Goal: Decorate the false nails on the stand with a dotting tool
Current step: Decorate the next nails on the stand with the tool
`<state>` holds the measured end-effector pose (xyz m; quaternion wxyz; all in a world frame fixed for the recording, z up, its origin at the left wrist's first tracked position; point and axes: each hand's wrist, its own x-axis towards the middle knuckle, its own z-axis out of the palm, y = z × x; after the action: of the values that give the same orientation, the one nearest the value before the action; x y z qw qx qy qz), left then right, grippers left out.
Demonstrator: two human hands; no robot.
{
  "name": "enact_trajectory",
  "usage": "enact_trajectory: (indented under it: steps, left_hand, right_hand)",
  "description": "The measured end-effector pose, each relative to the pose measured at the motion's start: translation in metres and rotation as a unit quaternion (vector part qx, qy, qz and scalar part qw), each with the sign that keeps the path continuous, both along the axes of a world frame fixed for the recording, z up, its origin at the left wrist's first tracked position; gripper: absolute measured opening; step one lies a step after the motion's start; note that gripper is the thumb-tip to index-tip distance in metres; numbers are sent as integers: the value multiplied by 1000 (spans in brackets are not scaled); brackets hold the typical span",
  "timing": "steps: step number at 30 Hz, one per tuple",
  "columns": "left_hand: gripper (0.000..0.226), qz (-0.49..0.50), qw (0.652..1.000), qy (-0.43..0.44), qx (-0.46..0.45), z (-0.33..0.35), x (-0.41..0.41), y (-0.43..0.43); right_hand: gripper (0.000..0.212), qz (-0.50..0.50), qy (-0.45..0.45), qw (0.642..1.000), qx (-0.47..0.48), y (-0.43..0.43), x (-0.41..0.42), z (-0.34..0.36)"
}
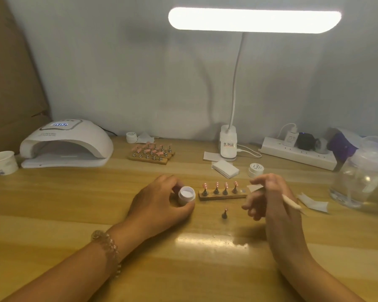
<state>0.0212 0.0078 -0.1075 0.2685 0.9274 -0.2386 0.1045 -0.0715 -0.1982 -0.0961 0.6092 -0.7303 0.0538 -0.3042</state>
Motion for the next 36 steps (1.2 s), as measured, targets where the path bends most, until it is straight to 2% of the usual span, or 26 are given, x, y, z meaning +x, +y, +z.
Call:
enact_trajectory:
  steps: [3, 6, 9, 14, 25, 36]
  left_hand:
    - [33, -84, 995, -32, 43, 2, -16, -10]
    - [33, -136, 987, -54, 67, 4, -21, -17]
    - [36, -141, 986, -68, 60, 5, -20, -18]
    - [38, -138, 985, -90, 56, 4, -21, -18]
    - [38, -126, 983, -118, 66, 5, -27, -22]
    - [40, -121, 983, -119, 76, 5, -28, -22]
  right_hand:
    - [27, 29, 40, 993, 111, 6, -1, 1]
    - [15, 76, 59, 982, 161, 14, -2, -2]
    - [23, 101, 70, 981, 151, 20, -3, -2]
    - [27, 82, 86, 977, 177, 21, -3, 0]
    - [25, 112, 105, 984, 88, 25, -4, -3]
    - [25, 111, 98, 986, 81, 26, -5, -2]
